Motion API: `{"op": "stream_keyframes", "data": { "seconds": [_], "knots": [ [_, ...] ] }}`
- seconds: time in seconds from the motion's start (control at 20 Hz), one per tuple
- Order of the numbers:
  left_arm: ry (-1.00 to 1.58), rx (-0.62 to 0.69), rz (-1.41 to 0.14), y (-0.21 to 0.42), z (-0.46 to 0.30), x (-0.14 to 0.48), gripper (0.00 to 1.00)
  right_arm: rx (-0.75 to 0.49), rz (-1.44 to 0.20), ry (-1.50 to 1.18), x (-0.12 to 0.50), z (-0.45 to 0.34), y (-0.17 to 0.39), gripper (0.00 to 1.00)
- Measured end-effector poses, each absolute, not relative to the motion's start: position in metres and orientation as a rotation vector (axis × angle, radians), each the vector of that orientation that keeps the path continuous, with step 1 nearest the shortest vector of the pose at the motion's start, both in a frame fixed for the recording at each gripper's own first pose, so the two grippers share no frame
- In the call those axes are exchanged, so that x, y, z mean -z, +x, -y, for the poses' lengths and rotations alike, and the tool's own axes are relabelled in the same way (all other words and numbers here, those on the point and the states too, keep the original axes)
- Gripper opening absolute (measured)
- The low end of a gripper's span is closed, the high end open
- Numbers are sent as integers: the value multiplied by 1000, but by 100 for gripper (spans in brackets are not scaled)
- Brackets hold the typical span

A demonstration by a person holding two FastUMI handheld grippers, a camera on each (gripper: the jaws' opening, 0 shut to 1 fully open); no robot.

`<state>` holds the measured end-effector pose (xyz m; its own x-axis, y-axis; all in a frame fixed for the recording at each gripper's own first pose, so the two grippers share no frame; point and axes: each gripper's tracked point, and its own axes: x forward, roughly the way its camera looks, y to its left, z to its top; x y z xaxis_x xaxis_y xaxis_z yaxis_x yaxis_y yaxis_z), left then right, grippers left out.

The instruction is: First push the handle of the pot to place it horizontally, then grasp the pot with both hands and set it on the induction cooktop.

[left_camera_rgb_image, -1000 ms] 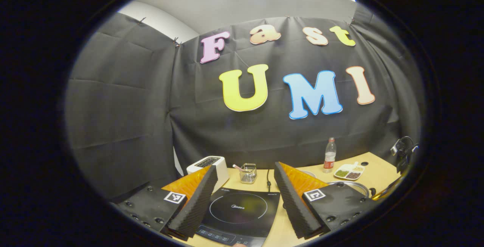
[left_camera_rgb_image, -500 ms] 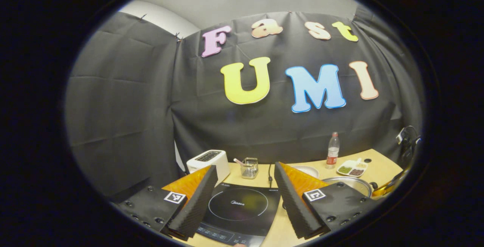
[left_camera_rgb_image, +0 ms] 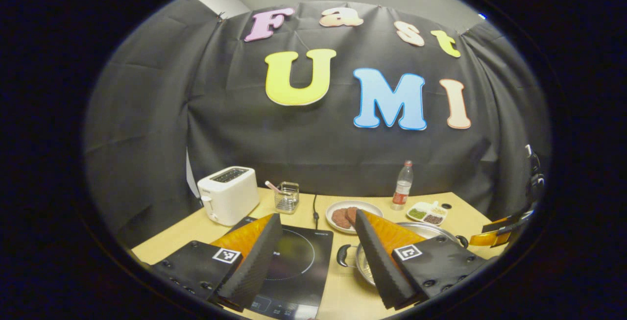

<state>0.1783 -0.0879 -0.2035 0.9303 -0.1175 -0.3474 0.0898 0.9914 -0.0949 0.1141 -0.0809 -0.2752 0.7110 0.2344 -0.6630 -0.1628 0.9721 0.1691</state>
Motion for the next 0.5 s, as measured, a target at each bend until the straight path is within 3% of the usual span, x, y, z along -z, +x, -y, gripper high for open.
{"op": "stream_keyframes", "data": {
  "seconds": [0.25, 0.5],
  "knots": [
    [-107, 205, -476, 193, 116, 251, 94, -177, -729, 109, 274, 84, 121, 100],
    [-102, 283, -561, 209, 150, 290, 98, -150, -727, 127, 281, 85, 129, 100]
  ]
}}
